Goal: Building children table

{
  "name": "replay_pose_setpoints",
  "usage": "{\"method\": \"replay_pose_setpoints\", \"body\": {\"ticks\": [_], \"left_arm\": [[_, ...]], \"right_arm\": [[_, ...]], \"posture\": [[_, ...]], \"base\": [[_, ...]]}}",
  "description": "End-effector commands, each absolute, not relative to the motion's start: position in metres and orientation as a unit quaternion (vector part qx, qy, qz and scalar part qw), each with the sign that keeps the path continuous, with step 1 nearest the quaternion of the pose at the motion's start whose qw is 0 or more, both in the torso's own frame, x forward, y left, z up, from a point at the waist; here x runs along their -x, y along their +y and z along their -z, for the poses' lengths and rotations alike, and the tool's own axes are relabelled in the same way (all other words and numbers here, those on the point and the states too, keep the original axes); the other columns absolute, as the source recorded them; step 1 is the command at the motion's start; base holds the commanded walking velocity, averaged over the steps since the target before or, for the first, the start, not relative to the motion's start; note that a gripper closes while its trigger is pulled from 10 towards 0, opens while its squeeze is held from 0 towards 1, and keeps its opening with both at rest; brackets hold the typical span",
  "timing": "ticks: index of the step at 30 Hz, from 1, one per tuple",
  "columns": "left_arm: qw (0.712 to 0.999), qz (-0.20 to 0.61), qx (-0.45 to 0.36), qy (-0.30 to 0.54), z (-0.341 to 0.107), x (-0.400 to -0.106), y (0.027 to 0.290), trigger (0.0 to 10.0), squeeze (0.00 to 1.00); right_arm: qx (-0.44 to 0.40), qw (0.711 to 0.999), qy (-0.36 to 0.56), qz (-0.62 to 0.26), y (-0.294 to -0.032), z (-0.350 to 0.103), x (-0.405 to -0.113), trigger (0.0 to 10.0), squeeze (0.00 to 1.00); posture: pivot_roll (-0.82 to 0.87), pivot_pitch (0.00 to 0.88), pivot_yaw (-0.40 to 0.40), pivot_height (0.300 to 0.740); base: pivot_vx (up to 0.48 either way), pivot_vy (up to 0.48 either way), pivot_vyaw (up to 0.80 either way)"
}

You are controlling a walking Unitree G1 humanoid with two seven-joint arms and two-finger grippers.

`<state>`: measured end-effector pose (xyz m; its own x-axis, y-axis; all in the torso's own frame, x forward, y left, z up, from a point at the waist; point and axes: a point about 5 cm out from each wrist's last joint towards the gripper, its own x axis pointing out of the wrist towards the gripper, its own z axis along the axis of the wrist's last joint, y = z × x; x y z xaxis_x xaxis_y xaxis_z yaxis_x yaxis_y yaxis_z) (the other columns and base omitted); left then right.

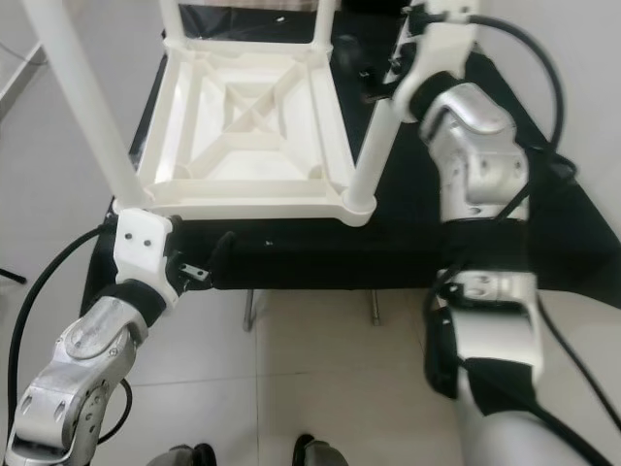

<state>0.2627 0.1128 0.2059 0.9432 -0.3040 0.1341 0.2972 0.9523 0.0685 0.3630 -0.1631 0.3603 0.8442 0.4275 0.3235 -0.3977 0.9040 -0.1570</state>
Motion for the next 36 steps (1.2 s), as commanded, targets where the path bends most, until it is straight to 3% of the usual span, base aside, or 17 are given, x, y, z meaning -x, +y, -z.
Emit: {"method": "replay_pose_setpoints", "body": {"ticks": [1,5,11,13,21,27,32,36], "left_arm": [[0.985,0.156,-0.020,-0.071,-0.204,-0.263,0.111,10.0,0.00],[0.985,0.153,-0.026,-0.078,-0.206,-0.267,0.111,10.0,0.00],[0.984,0.150,-0.041,-0.086,-0.205,-0.270,0.115,10.0,0.00],[0.984,0.144,-0.049,-0.086,-0.201,-0.270,0.118,10.0,0.00],[0.986,0.137,-0.050,-0.077,-0.194,-0.265,0.120,10.0,0.00],[0.987,0.139,-0.047,-0.068,-0.189,-0.262,0.122,10.0,0.00],[0.988,0.134,-0.036,-0.061,-0.186,-0.259,0.124,10.0,0.00],[0.989,0.135,-0.022,-0.053,-0.180,-0.255,0.126,10.0,0.00]], "right_arm": [[0.045,0.952,-0.167,-0.252,-0.145,-0.355,-0.360,10.0,0.00],[0.053,0.956,-0.146,-0.248,-0.138,-0.335,-0.360,10.0,0.00],[0.071,0.970,-0.123,-0.199,-0.156,-0.314,-0.364,10.0,0.00],[0.104,0.976,-0.096,-0.165,-0.171,-0.288,-0.360,10.0,0.00],[0.105,0.987,-0.048,-0.113,-0.175,-0.242,-0.345,10.0,0.00],[0.079,0.988,-0.048,-0.125,-0.161,-0.234,-0.335,10.0,0.00],[0.067,0.986,-0.039,-0.146,-0.149,-0.223,-0.327,10.0,0.00],[0.045,0.979,-0.022,-0.198,-0.135,-0.200,-0.305,10.0,0.00]], "posture": [[0.00,0.080,-0.081,0.740],[-0.01,0.070,-0.073,0.740],[-0.02,0.074,-0.059,0.740],[-0.03,0.086,-0.052,0.740],[-0.02,0.096,-0.041,0.740],[-0.03,0.100,-0.037,0.740],[-0.02,0.100,-0.038,0.740],[-0.02,0.102,-0.039,0.740]], "base": [[0.000,0.000,0.00],[0.000,0.000,0.00],[0.000,0.000,0.00],[0.000,0.000,0.00],[0.000,0.000,0.00],[0.000,0.000,0.00],[0.000,-0.432,0.00],[0.000,-0.480,0.00]]}}
